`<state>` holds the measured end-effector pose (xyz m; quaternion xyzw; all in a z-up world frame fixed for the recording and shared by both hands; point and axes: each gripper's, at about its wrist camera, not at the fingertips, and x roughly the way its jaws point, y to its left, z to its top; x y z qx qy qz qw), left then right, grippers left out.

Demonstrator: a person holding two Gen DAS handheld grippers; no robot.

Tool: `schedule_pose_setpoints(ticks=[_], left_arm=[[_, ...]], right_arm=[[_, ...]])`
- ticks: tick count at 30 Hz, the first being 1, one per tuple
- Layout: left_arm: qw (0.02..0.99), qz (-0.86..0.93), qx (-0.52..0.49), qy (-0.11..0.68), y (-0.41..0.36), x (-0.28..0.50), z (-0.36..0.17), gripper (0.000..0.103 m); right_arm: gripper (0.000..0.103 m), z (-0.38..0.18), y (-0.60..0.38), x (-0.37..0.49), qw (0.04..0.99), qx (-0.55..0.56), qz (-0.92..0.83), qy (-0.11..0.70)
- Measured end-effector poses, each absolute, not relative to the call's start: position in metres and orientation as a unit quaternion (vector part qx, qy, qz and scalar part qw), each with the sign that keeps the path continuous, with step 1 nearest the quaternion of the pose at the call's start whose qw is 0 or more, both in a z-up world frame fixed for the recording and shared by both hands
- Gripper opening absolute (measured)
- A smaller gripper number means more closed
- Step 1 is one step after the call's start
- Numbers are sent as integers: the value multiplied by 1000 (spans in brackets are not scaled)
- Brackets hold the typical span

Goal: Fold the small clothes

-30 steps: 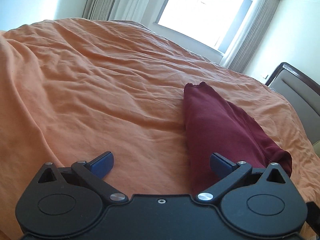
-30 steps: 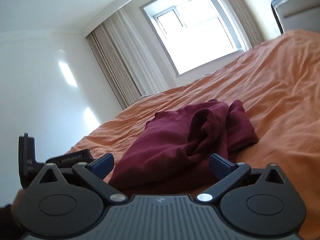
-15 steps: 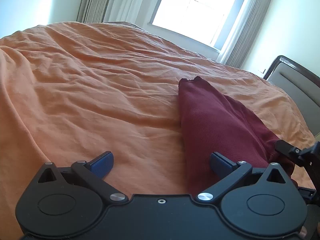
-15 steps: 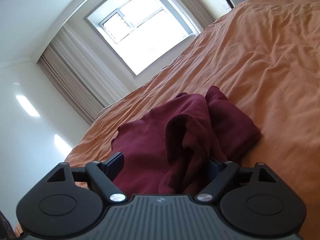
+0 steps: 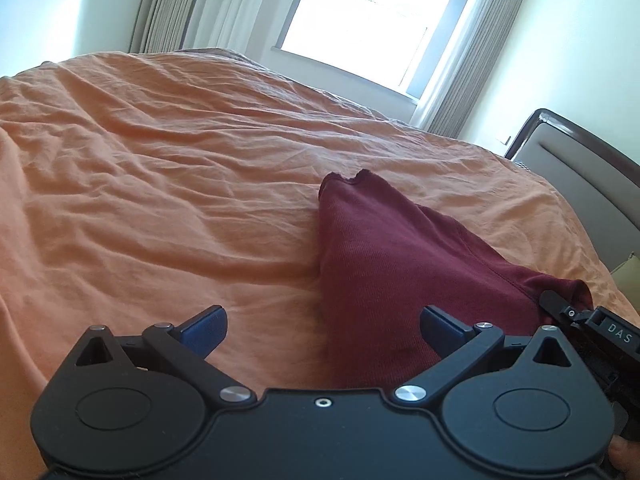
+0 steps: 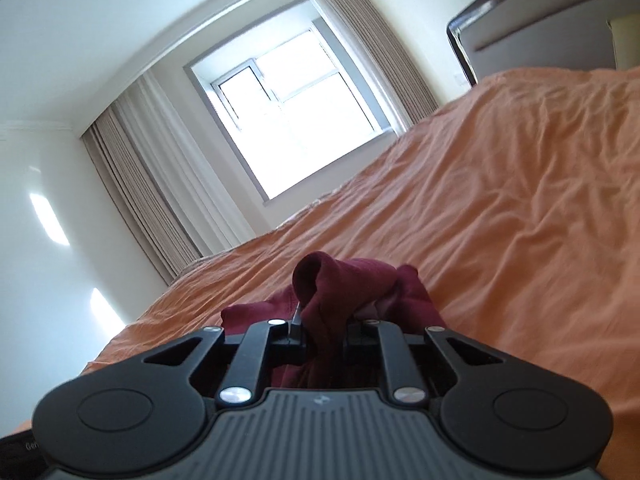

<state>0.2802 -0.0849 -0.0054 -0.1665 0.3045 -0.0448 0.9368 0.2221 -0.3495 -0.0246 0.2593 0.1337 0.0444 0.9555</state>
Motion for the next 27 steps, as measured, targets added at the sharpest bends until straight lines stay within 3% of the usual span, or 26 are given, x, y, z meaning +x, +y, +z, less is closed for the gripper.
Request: schedule_pose_setpoints(ticks=[3, 7, 12, 17, 23, 27], left_arm=[[938, -58, -166, 300, -92, 283, -3, 102], [930, -57, -167, 322, -97, 287, -15, 102], [922, -52, -189, 335, -91, 286, -28, 102], [923, -51, -183, 335, -93, 285, -27, 102], [923, -53, -185, 334, -92, 280, -28, 102], [923, -57, -183, 334, -90, 276, -28, 102]], right_arm=[[16, -26, -359, 212, 960, 248, 22, 127], [19, -47, -369, 219, 942, 281, 35, 181], [45, -53, -370, 202, 944, 277, 42, 177], [85, -48, -358, 174, 956, 231, 53, 172], [95, -47, -339, 148, 971, 142, 58, 184], [95, -55, -341, 145, 970, 136, 47, 194]])
